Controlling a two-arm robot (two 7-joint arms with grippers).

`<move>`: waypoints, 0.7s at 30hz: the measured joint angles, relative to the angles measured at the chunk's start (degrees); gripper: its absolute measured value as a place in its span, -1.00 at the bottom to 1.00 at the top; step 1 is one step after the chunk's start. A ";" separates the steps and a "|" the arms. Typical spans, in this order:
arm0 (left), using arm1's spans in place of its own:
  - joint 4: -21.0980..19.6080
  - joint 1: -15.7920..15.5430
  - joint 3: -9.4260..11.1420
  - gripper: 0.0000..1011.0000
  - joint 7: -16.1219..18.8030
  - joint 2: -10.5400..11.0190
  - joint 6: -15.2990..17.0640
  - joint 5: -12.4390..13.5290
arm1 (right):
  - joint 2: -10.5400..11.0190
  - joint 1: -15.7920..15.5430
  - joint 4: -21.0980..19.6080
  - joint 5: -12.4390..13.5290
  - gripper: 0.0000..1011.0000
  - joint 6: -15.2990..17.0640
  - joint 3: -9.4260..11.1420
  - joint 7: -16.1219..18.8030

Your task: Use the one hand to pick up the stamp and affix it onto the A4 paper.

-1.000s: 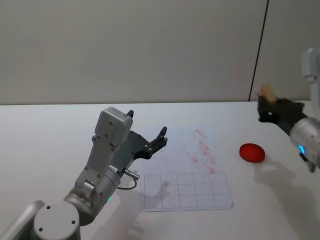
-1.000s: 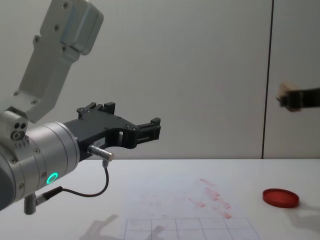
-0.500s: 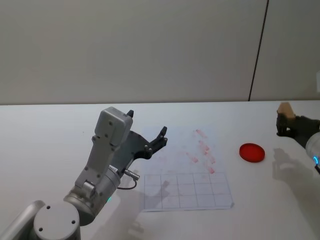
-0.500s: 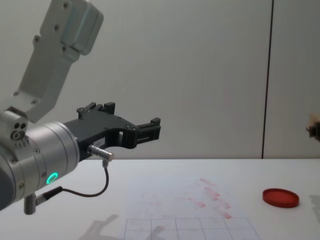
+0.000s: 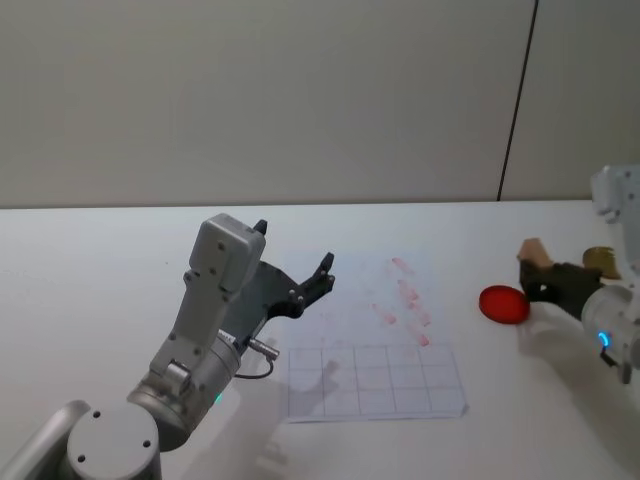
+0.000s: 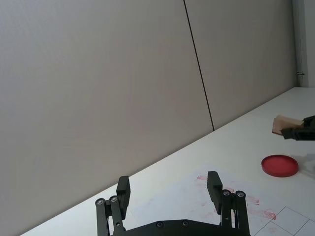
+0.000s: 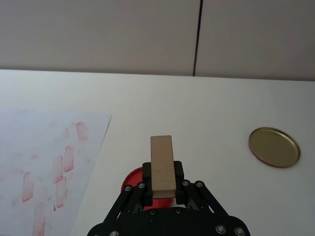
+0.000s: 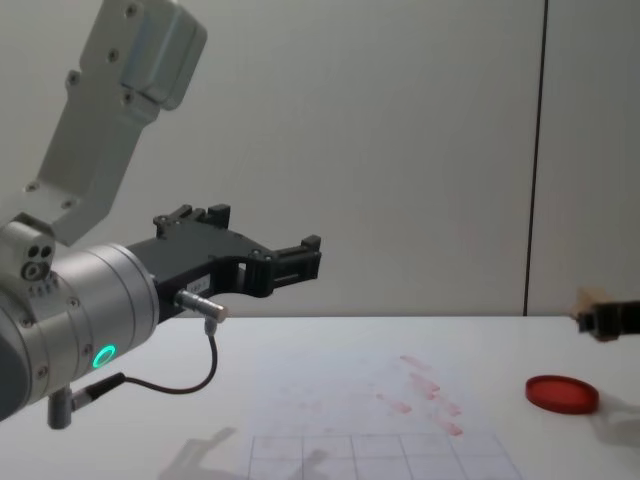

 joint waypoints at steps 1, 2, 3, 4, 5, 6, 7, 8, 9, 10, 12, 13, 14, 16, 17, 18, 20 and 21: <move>0.00 0.00 0.00 0.96 0.00 0.00 0.00 0.00 | -0.07 0.15 0.32 -0.12 -0.55 -0.05 -0.11 0.24; 0.00 0.00 0.00 0.96 0.00 0.00 0.00 0.00 | -0.13 0.29 0.87 -0.24 -0.55 -0.10 -0.22 0.46; 0.00 0.00 0.00 0.96 0.00 0.00 0.00 0.00 | -0.29 0.64 1.83 -0.55 -0.56 -0.21 -0.44 0.95; 0.00 0.00 0.00 0.96 0.00 0.00 0.00 0.00 | -0.33 0.73 2.11 -0.71 -0.55 -0.25 -0.50 1.13; 0.00 0.00 0.00 0.96 0.00 0.00 0.00 0.00 | -0.40 0.86 2.53 -0.85 -0.55 -0.29 -0.59 1.29; 0.00 0.00 0.00 0.96 0.00 0.00 0.00 0.00 | -0.48 1.03 3.04 -1.01 -0.55 -0.34 -0.72 1.45; 0.00 0.00 0.00 0.96 0.00 0.00 0.00 0.00 | -0.60 1.29 3.77 -1.34 -0.55 -0.45 -0.89 1.74; 0.00 0.00 0.00 0.96 0.00 0.00 0.00 0.00 | -0.65 1.41 4.11 -1.49 -0.54 -0.50 -0.98 1.86; 0.00 0.00 0.00 0.96 0.00 0.00 0.00 0.00 | -0.77 1.65 4.88 -1.82 -0.49 -0.60 -1.15 2.05; 0.00 0.00 0.00 0.96 0.00 0.00 0.00 0.00 | -0.77 1.65 4.88 -1.82 -0.44 -0.60 -1.15 2.05; 0.00 0.00 0.00 0.96 0.00 0.00 0.00 0.00 | -0.91 1.94 5.70 -2.33 -0.33 -0.70 -1.37 2.19; 0.00 0.00 0.00 0.96 0.00 0.00 0.00 0.00 | -1.00 2.13 6.24 -2.74 -0.27 -0.80 -1.53 2.21; 0.00 0.00 0.00 0.96 0.00 0.00 0.00 0.00 | -1.03 2.20 6.45 -2.92 -0.17 -0.87 -1.58 2.21; 0.00 0.00 0.00 0.96 0.00 0.00 0.00 0.00 | -1.13 2.36 6.96 -3.43 -0.04 -1.16 -1.74 2.20; 0.00 0.00 0.00 0.96 0.00 0.00 0.00 0.00 | -1.15 2.41 7.10 -3.57 -0.01 -1.26 -1.79 2.19; 0.00 0.00 0.00 0.96 0.00 0.00 0.00 0.00 | -1.16 2.44 7.19 -3.70 0.11 -1.38 -1.84 2.17; 0.00 0.00 0.00 0.96 0.00 0.00 0.00 0.00 | -1.20 2.47 7.27 -4.09 0.19 -1.90 -1.94 2.09; 0.00 0.00 0.00 0.96 0.00 0.00 0.00 0.00 | -1.21 2.47 7.27 -4.29 0.23 -2.30 -1.99 2.01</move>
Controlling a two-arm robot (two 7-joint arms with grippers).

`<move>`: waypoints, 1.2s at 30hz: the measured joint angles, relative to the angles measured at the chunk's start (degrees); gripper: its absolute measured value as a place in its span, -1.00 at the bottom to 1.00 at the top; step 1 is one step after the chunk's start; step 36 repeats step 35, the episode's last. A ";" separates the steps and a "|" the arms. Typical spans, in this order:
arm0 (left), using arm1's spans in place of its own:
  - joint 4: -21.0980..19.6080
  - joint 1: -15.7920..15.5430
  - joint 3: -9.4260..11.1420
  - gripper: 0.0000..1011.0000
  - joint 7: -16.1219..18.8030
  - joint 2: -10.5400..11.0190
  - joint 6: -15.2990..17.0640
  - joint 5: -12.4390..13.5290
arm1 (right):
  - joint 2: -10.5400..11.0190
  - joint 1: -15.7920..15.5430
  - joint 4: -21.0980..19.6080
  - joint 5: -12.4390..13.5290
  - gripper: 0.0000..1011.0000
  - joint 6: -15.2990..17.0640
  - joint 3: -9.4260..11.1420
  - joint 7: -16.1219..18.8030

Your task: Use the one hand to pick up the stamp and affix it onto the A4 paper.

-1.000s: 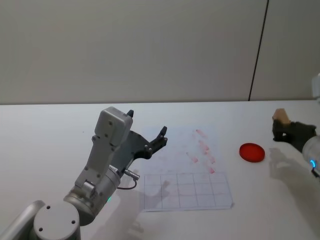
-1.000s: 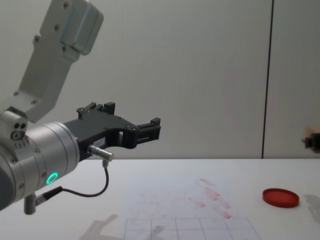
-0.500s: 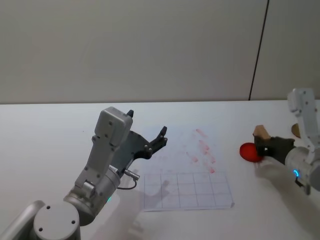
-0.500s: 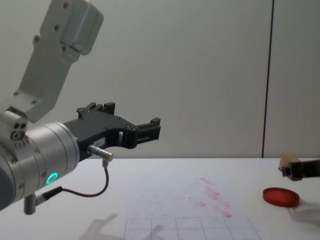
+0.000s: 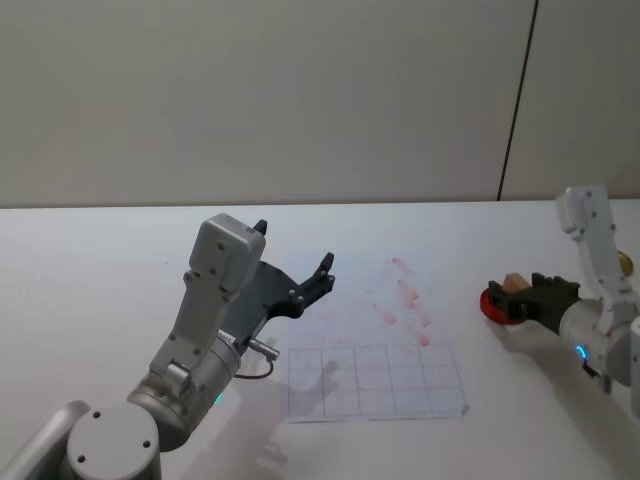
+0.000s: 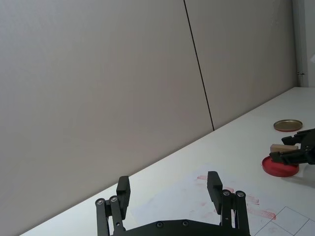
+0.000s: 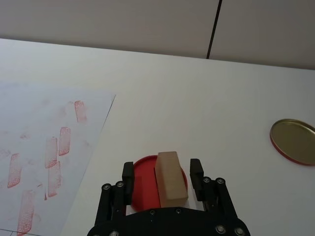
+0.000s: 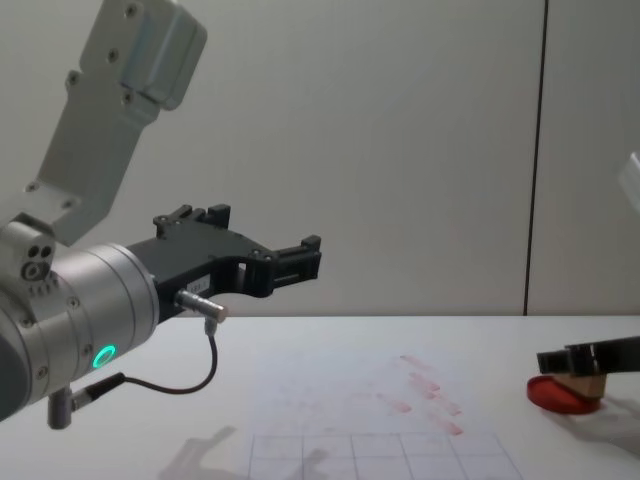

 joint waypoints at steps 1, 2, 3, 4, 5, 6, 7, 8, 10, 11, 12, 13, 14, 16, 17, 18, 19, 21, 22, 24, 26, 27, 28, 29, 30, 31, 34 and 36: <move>0.00 0.00 0.00 0.96 0.00 0.00 0.00 0.00 | 0.00 0.00 -0.04 -0.10 0.35 -0.20 -0.03 -0.05; 0.00 0.00 0.00 0.96 0.00 0.00 0.00 0.00 | 0.00 -0.02 -0.09 -0.18 0.39 -0.41 -0.04 -0.09; 0.00 0.00 0.00 0.96 0.00 0.00 0.00 0.00 | 0.01 -0.08 -0.25 -0.30 0.42 -0.70 -0.07 -0.14; 0.00 0.00 0.00 0.96 0.00 0.00 0.00 0.00 | 0.01 -0.13 -0.40 -0.39 0.50 -0.94 -0.08 -0.18; 0.00 0.00 0.00 0.96 0.00 0.00 0.00 0.00 | 0.05 -0.31 -0.89 -0.56 0.58 -1.43 -0.11 -0.26; 0.00 0.00 0.00 0.96 0.00 0.00 0.00 0.00 | 0.07 -0.40 -1.14 -0.64 0.61 -1.66 -0.11 -0.29; 0.00 0.00 0.00 0.96 0.00 0.00 0.00 0.00 | 0.09 -0.50 -1.40 -0.74 0.65 -2.01 -0.12 -0.33; 0.00 0.00 0.00 0.96 0.00 0.00 0.00 0.00 | 0.16 -0.74 -1.98 -0.87 0.76 -2.54 -0.12 -0.39; 0.00 0.00 0.00 0.96 0.00 0.00 0.00 0.00 | 0.27 -1.04 -2.65 -0.99 0.82 -3.05 -0.12 -0.46; 0.00 0.00 0.00 0.96 0.00 0.00 0.00 0.00 | 0.37 -1.33 -3.50 -1.11 0.88 -3.69 -0.11 -0.53; 0.00 0.00 0.00 0.96 0.00 0.00 0.00 0.00 | 0.43 -1.49 -3.88 -1.15 0.94 -3.86 -0.09 -0.55; 0.00 0.00 0.00 0.96 0.00 0.00 0.00 0.00 | 0.49 -1.65 -4.28 -1.21 0.98 -4.23 -0.07 -0.58; 0.00 0.00 0.00 0.96 0.00 0.00 0.00 0.00 | 0.63 -2.00 -5.12 -1.30 0.98 -4.81 -0.03 -0.64; 0.00 0.00 0.00 0.96 0.00 0.00 0.00 0.00 | 0.80 -2.43 -6.14 -1.40 0.98 -5.52 0.04 -0.69; 0.00 0.00 0.00 0.96 0.00 0.00 0.00 0.00 | 0.98 -2.88 -7.01 -1.48 0.98 -6.11 0.10 -0.74; 0.00 0.00 0.00 0.96 0.00 0.00 0.00 0.00 | 1.05 -3.08 -7.65 -1.51 0.98 -6.44 0.13 -0.75; 0.00 0.00 0.00 0.96 0.00 0.00 0.00 0.00 | 1.11 -3.21 -7.97 -1.54 0.98 -6.77 0.16 -0.77; 0.00 0.00 0.00 0.96 0.00 0.00 0.00 0.00 | 1.41 -3.95 -9.72 -1.64 0.98 -7.88 0.32 -0.85; 0.00 0.00 0.00 0.96 0.00 0.00 0.00 0.00 | 1.50 -4.16 -10.21 -1.67 0.98 -8.20 0.35 -0.87; 0.00 0.00 0.00 0.96 0.00 0.00 0.00 0.00 | 1.77 -4.78 -11.64 -1.75 0.98 -9.34 0.49 -0.96; 0.00 0.00 0.00 0.96 0.00 0.00 0.00 0.00 | 2.00 -5.26 -12.79 -1.79 0.98 -10.04 0.59 -1.00; 0.00 0.00 0.00 0.96 0.00 0.00 0.00 0.00 | 2.21 -5.68 -13.77 -1.84 0.98 -10.73 0.71 -1.03; 0.00 0.00 0.00 0.96 0.00 0.00 0.00 0.00 | 2.31 -5.87 -14.25 -1.86 0.98 -11.08 0.76 -1.06; 0.00 0.00 0.00 0.96 0.00 0.00 0.00 0.00 | 2.41 -6.08 -14.74 -1.88 0.98 -11.53 0.81 -1.07; 0.00 0.00 0.00 0.96 0.00 0.00 0.00 0.00 | 2.51 -6.28 -15.23 -1.89 0.98 -11.74 0.85 -1.09; 0.00 0.00 0.00 0.96 0.00 0.00 0.00 0.00 | 2.72 -6.67 -16.18 -1.90 0.98 -12.38 0.98 -1.11; 0.00 0.00 0.00 0.96 0.00 0.00 0.00 0.00 | 3.12 -7.43 -18.05 -1.90 0.98 -13.34 1.20 -1.13; 0.00 0.00 0.00 0.96 0.00 0.00 0.00 0.00 | 3.20 -7.59 -18.43 -1.90 0.98 -13.54 1.23 -1.13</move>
